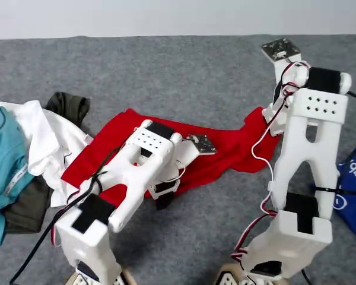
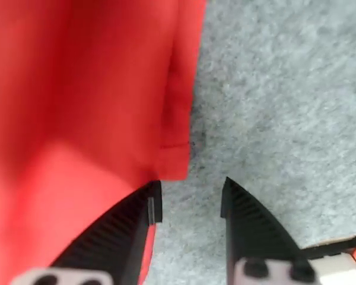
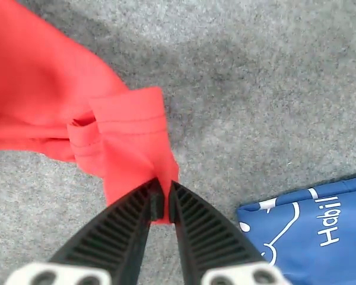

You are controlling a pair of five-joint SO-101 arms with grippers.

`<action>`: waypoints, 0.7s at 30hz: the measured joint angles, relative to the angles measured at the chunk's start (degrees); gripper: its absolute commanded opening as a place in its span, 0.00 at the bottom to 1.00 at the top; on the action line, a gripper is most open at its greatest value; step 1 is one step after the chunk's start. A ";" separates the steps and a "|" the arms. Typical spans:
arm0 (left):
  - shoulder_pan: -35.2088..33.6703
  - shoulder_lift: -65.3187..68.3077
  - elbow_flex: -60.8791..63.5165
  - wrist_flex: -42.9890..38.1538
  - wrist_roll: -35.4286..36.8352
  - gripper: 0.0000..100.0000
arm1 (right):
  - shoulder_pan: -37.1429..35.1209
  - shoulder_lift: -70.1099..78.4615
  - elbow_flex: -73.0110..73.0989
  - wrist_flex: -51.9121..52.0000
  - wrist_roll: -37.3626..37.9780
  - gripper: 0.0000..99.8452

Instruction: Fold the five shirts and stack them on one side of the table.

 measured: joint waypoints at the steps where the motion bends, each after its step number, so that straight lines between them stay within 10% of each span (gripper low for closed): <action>1: 0.00 0.53 0.00 -0.26 0.00 0.17 | 0.00 0.00 0.00 0.00 0.00 0.01; 21: -0.09 6.51 -1.67 -3.96 0.00 0.03 | -1.67 0.00 0.00 0.00 0.00 0.01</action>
